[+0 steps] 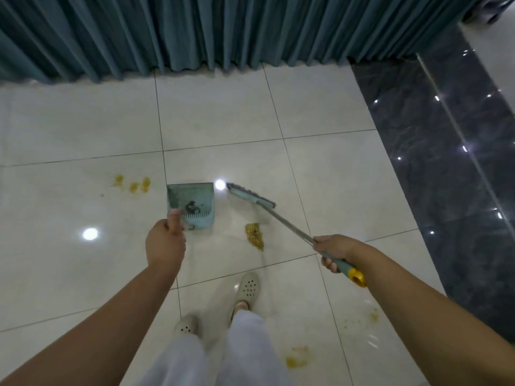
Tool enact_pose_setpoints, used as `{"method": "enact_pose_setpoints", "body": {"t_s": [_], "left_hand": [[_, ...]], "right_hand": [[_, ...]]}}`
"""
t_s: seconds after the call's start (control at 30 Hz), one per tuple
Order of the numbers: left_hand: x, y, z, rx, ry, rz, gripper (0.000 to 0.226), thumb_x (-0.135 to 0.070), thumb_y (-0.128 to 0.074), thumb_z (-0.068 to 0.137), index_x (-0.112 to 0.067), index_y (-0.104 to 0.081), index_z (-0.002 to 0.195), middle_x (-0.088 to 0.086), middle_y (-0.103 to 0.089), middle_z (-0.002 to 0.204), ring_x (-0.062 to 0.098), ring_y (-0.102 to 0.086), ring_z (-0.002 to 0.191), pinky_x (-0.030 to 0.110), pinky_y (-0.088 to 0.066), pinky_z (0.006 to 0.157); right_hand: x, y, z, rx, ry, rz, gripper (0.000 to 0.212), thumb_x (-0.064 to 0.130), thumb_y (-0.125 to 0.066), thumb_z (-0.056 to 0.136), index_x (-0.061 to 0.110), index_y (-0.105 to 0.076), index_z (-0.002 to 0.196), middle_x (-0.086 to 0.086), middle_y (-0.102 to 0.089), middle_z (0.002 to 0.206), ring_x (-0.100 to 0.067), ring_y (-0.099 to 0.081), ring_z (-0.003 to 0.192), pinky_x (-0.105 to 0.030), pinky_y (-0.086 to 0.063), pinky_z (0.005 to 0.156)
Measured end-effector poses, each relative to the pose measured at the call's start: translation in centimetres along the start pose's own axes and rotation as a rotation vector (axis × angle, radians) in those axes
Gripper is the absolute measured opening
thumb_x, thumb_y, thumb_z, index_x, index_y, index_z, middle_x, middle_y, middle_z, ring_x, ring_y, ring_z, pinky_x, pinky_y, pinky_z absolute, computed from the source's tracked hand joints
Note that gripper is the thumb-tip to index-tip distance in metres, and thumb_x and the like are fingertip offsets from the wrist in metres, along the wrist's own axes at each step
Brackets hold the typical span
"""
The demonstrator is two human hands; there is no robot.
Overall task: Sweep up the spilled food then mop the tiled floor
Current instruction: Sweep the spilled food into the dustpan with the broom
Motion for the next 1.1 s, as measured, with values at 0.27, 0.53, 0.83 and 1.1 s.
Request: {"method": "enact_pose_setpoints", "body": {"t_s": [0.27,0.53,0.83,1.1], "left_hand": [[-0.1,-0.1,-0.5,0.044,0.013,-0.131,0.053,-0.056,-0.037,0.095,-0.010,-0.051,0.071,0.006,-0.045,0.055,0.018,-0.038,0.044,0.024,-0.034,0.043],[0.2,-0.5,-1.4,0.088,-0.063,-0.041,0.056,-0.056,-0.033,0.095,-0.010,-0.051,0.070,0.006,-0.048,0.055,0.020,-0.041,0.044,0.026,-0.036,0.046],[1.6,2.7,-3.0,0.152,-0.140,0.035,0.058,-0.054,-0.033,0.096,-0.005,-0.055,0.075,0.008,-0.049,0.056,0.021,-0.043,0.044,0.026,-0.037,0.047],[2.7,5.4,-3.7,0.277,-0.216,0.169,0.061,-0.058,-0.032,0.094,-0.005,-0.056,0.076,0.010,-0.052,0.057,0.023,-0.045,0.045,0.028,-0.040,0.049]], "right_hand": [[1.7,1.3,6.4,0.016,-0.033,0.238,0.019,0.015,-0.048,0.098,0.007,-0.043,0.114,-0.009,-0.042,0.065,-0.008,-0.037,0.026,-0.013,-0.035,0.030],[-4.7,-2.8,5.0,0.024,-0.102,0.207,0.031,0.011,-0.040,0.100,0.009,-0.042,0.131,-0.008,-0.041,0.069,-0.011,-0.037,0.050,-0.014,-0.037,0.033],[-11.2,-8.4,1.2,-0.020,-0.142,0.112,0.038,0.012,-0.041,0.099,0.012,-0.041,0.137,-0.009,-0.043,0.077,-0.011,-0.038,0.050,-0.014,-0.036,0.036],[-15.7,-11.1,-2.9,0.001,-0.128,0.310,0.036,0.010,-0.042,0.098,0.016,-0.045,0.134,-0.006,-0.042,0.068,-0.010,-0.036,0.040,-0.014,-0.032,0.035]]}}
Point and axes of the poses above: each hand's wrist, its own z-axis towards the middle knuckle, its own y-axis out of the back of the hand, x = y × z, the point moved 4 cm from there along z, towards the middle knuckle
